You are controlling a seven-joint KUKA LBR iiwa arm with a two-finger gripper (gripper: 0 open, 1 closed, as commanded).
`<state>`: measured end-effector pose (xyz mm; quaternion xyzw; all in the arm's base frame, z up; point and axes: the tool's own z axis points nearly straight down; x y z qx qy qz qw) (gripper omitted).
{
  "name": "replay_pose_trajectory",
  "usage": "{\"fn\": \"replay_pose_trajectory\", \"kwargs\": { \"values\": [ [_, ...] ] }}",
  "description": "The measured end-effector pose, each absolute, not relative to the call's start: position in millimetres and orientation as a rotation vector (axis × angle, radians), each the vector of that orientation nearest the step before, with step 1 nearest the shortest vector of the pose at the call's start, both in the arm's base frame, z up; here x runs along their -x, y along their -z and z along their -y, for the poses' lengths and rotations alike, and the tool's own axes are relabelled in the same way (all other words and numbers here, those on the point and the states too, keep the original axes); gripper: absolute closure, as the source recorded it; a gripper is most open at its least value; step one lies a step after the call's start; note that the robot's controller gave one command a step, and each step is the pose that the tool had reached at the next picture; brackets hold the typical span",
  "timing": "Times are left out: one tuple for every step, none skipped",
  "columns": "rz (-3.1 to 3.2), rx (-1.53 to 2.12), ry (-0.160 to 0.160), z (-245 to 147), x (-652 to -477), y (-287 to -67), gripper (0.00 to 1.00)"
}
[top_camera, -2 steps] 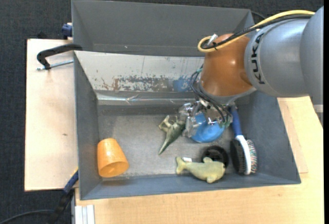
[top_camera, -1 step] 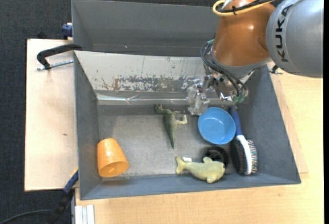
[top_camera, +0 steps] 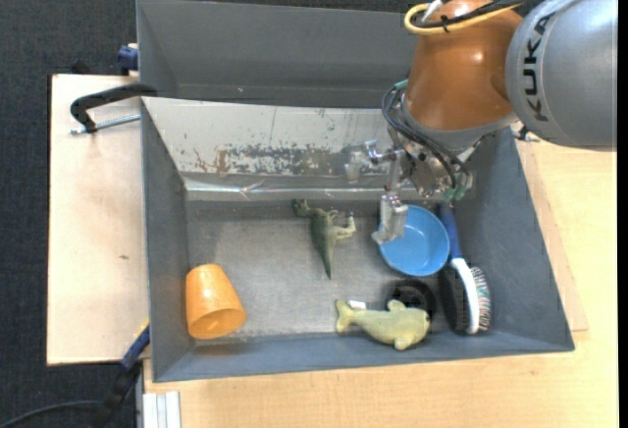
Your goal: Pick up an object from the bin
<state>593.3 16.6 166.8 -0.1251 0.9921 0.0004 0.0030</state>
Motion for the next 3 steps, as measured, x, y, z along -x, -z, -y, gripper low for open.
{"fn": "replay_pose_trajectory", "kwargs": {
  "values": [
    [-3.078,0.641,0.001,56.0,-577.1,-77.5,0.00],
    [-3.070,0.645,0.000,52.7,-579.6,-81.1,1.00],
    [-3.046,0.703,0.007,56.9,-575.1,-251.9,1.00]
  ]
}}
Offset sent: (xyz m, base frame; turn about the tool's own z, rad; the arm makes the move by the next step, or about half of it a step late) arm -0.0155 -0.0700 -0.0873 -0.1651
